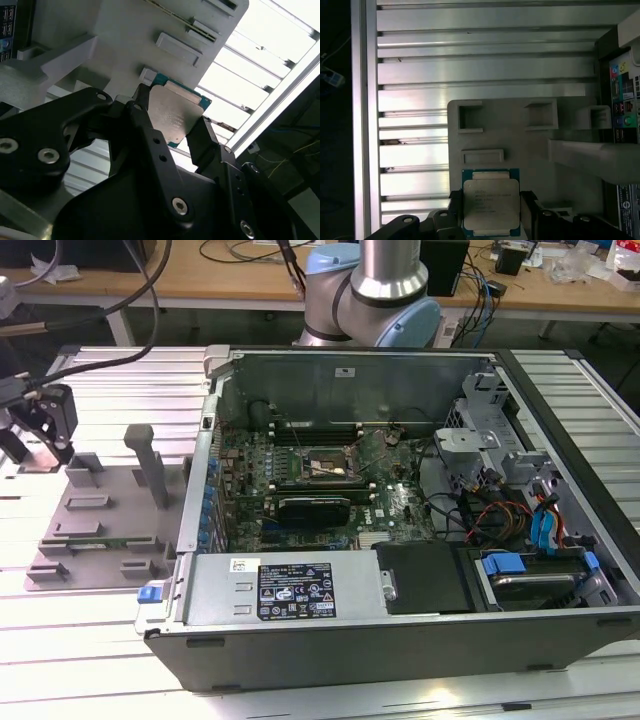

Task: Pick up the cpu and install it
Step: 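Pick up the cpu and move it towards the insertion slot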

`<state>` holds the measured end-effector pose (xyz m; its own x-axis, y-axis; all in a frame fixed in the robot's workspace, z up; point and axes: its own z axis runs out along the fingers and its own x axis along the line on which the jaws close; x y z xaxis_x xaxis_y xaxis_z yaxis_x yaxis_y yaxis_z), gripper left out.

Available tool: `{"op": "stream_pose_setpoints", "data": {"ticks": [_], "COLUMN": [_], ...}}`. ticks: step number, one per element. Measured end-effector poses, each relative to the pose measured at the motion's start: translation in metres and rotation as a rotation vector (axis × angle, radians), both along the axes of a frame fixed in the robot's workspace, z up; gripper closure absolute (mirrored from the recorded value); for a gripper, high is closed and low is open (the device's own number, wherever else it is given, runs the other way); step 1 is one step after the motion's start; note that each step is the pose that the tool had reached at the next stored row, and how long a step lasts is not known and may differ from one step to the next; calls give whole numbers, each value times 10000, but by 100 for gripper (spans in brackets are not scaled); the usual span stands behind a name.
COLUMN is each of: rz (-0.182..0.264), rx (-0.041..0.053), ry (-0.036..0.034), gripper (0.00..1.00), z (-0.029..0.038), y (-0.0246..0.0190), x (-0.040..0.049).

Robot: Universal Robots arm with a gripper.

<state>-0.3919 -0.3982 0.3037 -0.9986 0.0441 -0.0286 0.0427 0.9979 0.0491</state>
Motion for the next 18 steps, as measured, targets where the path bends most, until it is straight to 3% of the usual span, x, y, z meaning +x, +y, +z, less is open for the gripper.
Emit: {"op": "stream_pose_setpoints", "data": {"ticks": [12,18], "rz": [0,0], "rx": [0,0], "ry": [-30,-82], "gripper": [45,45], "z": [157,309], "y": [0,0], "x": [0,0]}}
